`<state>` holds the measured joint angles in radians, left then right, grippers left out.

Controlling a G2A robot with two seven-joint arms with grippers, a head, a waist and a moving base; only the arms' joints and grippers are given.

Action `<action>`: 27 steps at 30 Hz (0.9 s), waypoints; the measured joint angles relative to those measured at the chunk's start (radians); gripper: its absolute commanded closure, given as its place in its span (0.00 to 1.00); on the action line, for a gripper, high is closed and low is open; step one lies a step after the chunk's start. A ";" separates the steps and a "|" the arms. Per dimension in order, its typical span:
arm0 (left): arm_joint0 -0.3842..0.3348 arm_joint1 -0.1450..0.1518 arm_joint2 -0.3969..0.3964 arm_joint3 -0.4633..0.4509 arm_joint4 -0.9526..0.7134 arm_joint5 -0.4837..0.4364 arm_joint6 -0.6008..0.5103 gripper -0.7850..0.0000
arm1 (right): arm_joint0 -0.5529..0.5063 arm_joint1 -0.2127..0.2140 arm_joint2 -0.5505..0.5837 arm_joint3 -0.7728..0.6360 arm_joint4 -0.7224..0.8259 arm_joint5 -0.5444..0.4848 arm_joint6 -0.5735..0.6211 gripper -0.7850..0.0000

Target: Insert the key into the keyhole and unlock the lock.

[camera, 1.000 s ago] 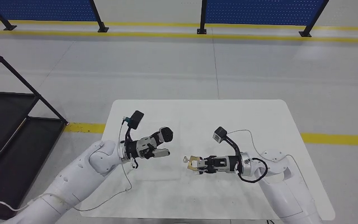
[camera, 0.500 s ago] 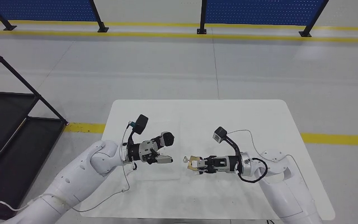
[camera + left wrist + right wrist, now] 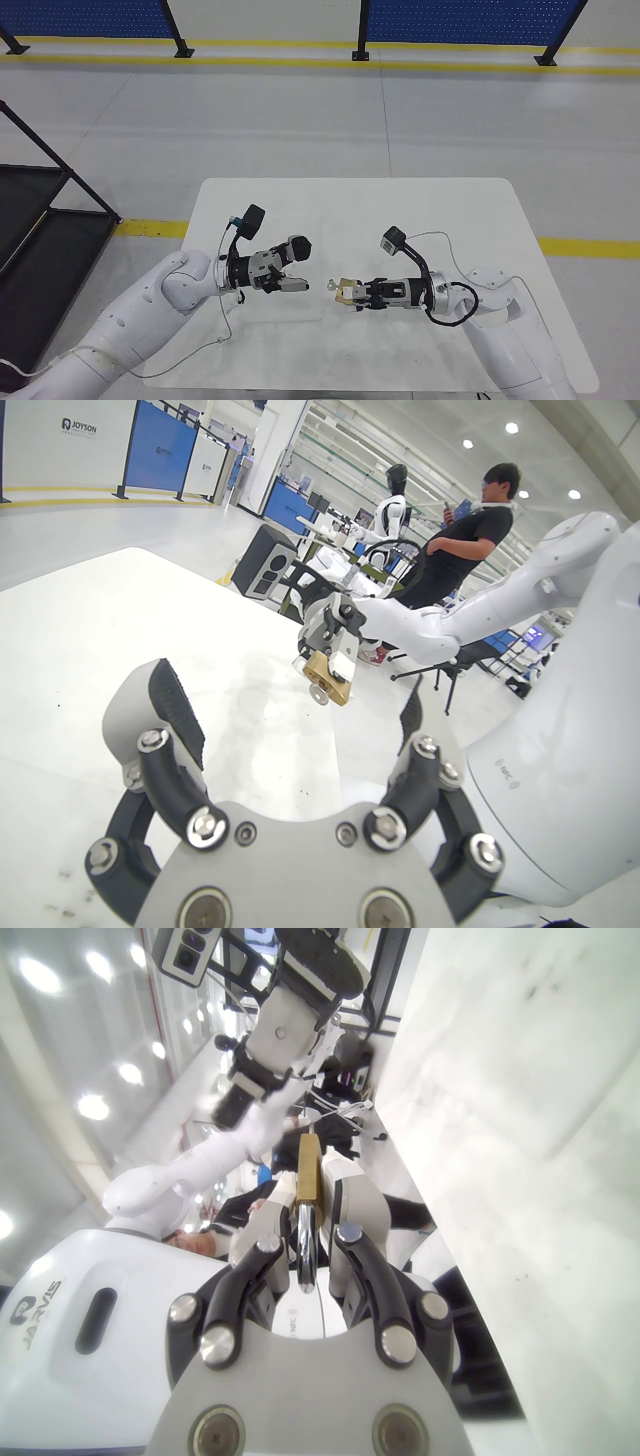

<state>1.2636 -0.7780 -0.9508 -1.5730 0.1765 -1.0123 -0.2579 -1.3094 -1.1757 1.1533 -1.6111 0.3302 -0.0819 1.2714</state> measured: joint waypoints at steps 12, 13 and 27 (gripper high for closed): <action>0.001 0.000 0.001 0.000 -0.002 0.004 -0.002 0.00 | 0.000 0.000 0.000 0.000 0.000 0.000 0.000 1.00; 0.005 -0.001 0.004 -0.004 -0.007 0.021 -0.011 0.00 | 0.000 0.000 0.000 0.000 0.000 0.000 0.000 1.00; -0.072 0.017 0.042 0.001 -0.509 0.202 -0.454 0.00 | 0.000 0.000 0.000 0.000 0.000 0.000 0.000 1.00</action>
<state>1.1921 -0.7614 -0.9092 -1.5717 -0.3327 -0.8103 -0.7122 -1.3094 -1.1757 1.1533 -1.6111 0.3302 -0.0819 1.2714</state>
